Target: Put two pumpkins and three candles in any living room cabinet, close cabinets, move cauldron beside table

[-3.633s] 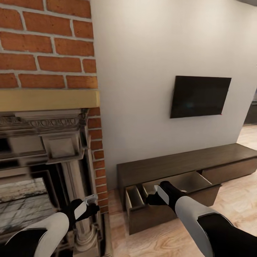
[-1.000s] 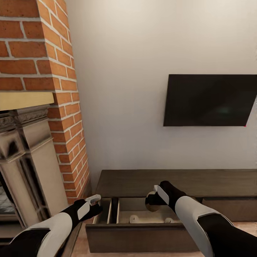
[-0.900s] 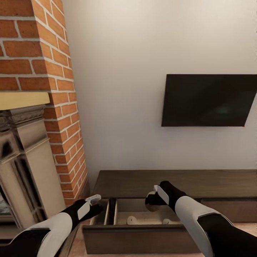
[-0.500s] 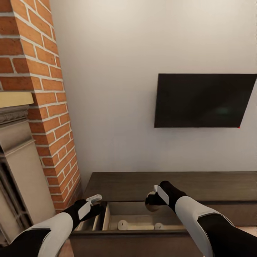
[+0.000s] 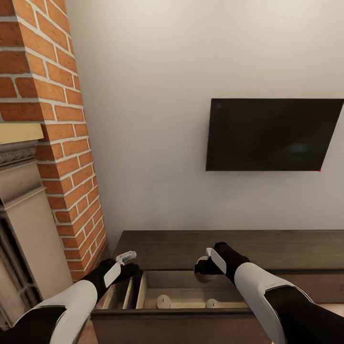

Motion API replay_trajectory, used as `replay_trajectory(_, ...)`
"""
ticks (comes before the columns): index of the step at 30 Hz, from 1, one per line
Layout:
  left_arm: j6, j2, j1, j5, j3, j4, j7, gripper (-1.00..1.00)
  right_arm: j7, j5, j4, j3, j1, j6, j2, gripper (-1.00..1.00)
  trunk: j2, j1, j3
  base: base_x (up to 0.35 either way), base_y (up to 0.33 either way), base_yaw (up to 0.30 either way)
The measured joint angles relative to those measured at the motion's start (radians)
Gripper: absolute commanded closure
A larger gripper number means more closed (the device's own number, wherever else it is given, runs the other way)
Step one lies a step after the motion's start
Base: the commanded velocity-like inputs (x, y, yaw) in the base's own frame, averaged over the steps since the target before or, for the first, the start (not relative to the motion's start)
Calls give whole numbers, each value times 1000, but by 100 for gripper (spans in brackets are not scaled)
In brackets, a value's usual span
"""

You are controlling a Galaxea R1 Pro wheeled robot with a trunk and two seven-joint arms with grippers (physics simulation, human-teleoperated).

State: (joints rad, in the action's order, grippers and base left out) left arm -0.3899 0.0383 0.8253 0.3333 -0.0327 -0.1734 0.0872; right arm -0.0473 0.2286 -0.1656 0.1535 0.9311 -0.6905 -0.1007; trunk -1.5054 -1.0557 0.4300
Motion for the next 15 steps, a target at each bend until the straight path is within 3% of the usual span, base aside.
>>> replay_trajectory(3,-77,0,0,-2,1,-96,-1,-100,-1,0,0,0,0,0,1,100,0,0,0,0,0,0)
replay_trajectory(10,-328,4,0,-1,1,-395,3,-100,0,0,0,0,1,0,0,100,0,0,6,0,0,33)
replay_trajectory(12,-368,5,-1,-1,2,-446,3,-100,0,1,0,-1,1,0,0,100,0,0,9,0,0,81)
replay_trajectory(13,-425,16,0,3,2,-523,2,-100,1,1,0,-2,1,-1,1,100,0,0,11,0,0,90)
replay_trajectory(15,-464,35,-1,2,2,-570,3,-100,1,2,0,-3,1,-1,0,100,0,0,14,0,0,96)
